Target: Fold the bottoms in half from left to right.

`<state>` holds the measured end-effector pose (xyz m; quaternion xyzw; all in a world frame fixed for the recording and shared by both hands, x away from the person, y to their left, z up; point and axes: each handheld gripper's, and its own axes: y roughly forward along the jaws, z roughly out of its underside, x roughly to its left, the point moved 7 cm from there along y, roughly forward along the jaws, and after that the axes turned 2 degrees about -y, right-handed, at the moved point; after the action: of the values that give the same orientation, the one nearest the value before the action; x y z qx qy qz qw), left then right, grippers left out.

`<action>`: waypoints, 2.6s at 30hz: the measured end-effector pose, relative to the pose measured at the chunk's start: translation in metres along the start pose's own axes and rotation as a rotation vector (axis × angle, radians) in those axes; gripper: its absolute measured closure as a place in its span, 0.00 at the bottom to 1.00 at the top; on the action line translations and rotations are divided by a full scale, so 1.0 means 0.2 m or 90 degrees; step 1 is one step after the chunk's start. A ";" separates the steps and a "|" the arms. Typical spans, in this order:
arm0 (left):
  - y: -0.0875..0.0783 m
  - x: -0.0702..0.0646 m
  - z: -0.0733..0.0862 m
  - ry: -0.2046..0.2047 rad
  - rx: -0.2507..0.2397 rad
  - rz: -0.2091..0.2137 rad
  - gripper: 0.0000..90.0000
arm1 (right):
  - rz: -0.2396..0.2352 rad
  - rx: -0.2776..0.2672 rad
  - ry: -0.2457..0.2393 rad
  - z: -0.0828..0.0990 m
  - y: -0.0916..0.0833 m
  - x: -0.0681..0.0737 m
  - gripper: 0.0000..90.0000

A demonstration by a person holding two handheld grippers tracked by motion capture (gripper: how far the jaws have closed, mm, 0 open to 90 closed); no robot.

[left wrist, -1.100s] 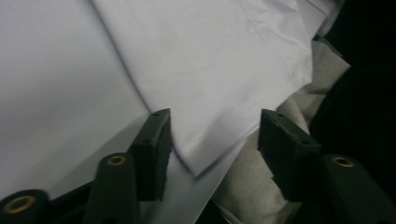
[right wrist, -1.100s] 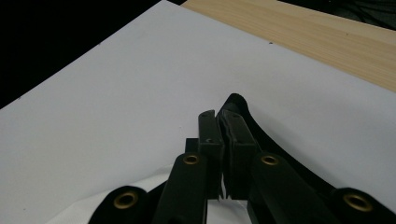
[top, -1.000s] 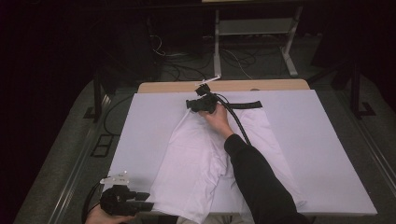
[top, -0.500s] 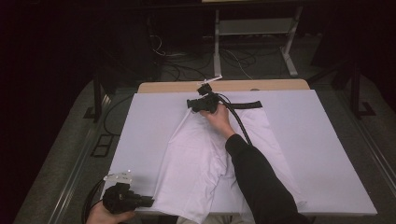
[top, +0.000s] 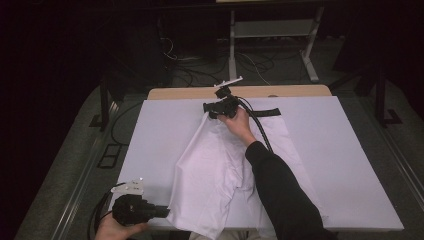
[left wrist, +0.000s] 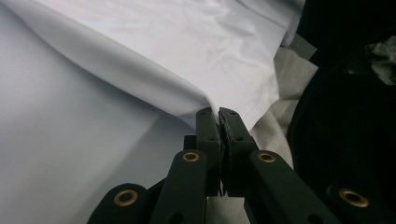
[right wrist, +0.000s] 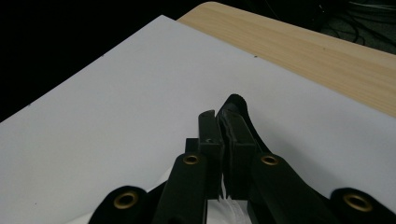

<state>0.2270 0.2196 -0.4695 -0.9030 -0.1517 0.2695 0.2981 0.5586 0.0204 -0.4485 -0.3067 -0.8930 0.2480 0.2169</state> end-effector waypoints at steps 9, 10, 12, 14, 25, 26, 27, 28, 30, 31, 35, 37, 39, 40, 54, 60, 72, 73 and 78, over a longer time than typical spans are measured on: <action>0.05 -0.11 -0.12 0.053 0.004 0.026 0.97 | 0.021 -0.010 0.005 -0.03 -0.10 -0.08 0.96; 0.06 -0.13 -0.13 0.063 0.005 0.031 0.97 | 0.023 -0.010 0.008 -0.03 -0.10 -0.09 0.96; 0.07 -0.15 -0.15 0.071 0.006 0.040 0.97 | 0.025 -0.013 0.013 -0.04 -0.12 -0.11 0.96; 0.08 -0.18 -0.18 0.080 0.006 0.048 0.97 | 0.030 -0.012 0.016 -0.04 -0.14 -0.13 0.96; 0.16 -0.27 -0.29 0.119 -0.008 0.098 0.97 | 0.045 -0.015 0.032 -0.06 -0.22 -0.22 0.96; 0.17 -0.27 -0.30 0.123 -0.008 0.103 0.97 | 0.046 -0.016 0.029 -0.06 -0.23 -0.23 0.96; 0.17 -0.28 -0.31 0.126 -0.008 0.106 0.97 | 0.046 -0.016 0.029 -0.07 -0.24 -0.23 0.96; 0.19 -0.29 -0.32 0.129 -0.008 0.110 0.97 | 0.046 -0.016 0.028 -0.07 -0.24 -0.23 0.96; 0.20 -0.31 -0.34 0.135 -0.007 0.118 0.97 | 0.048 -0.016 0.025 -0.07 -0.26 -0.24 0.96; 0.21 -0.32 -0.35 0.139 -0.005 0.121 0.97 | 0.049 -0.016 0.024 -0.07 -0.26 -0.24 0.96; 0.26 -0.36 -0.38 0.154 0.000 0.140 0.97 | 0.050 -0.014 0.019 -0.07 -0.29 -0.24 0.96; 0.28 -0.37 -0.40 0.157 0.003 0.146 0.97 | 0.051 -0.012 0.014 -0.07 -0.31 -0.25 0.96; 0.31 -0.38 -0.41 0.160 0.007 0.154 0.97 | 0.052 -0.010 0.010 -0.07 -0.32 -0.25 0.96; 0.31 -0.39 -0.41 0.161 0.009 0.156 0.97 | 0.052 -0.010 0.012 -0.07 -0.33 -0.26 0.96; 0.45 -0.46 -0.49 0.187 0.030 0.194 0.97 | 0.054 -0.002 -0.001 -0.04 -0.42 -0.30 0.96; 0.50 -0.48 -0.52 0.192 0.034 0.208 0.97 | 0.058 0.000 -0.002 -0.03 -0.45 -0.32 0.96; 0.59 -0.53 -0.57 0.210 0.045 0.231 0.97 | 0.059 0.005 0.003 0.00 -0.50 -0.37 0.96; 0.60 -0.53 -0.58 0.213 0.045 0.233 0.97 | 0.061 0.005 0.003 0.00 -0.51 -0.37 0.96; 0.66 -0.56 -0.60 0.221 0.046 0.249 0.97 | 0.061 0.011 0.007 0.01 -0.54 -0.39 0.96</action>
<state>0.2200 0.0137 -0.4253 -0.9368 0.0889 0.1679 0.2937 0.5653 -0.1064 -0.4066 -0.3486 -0.8740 0.2640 0.2120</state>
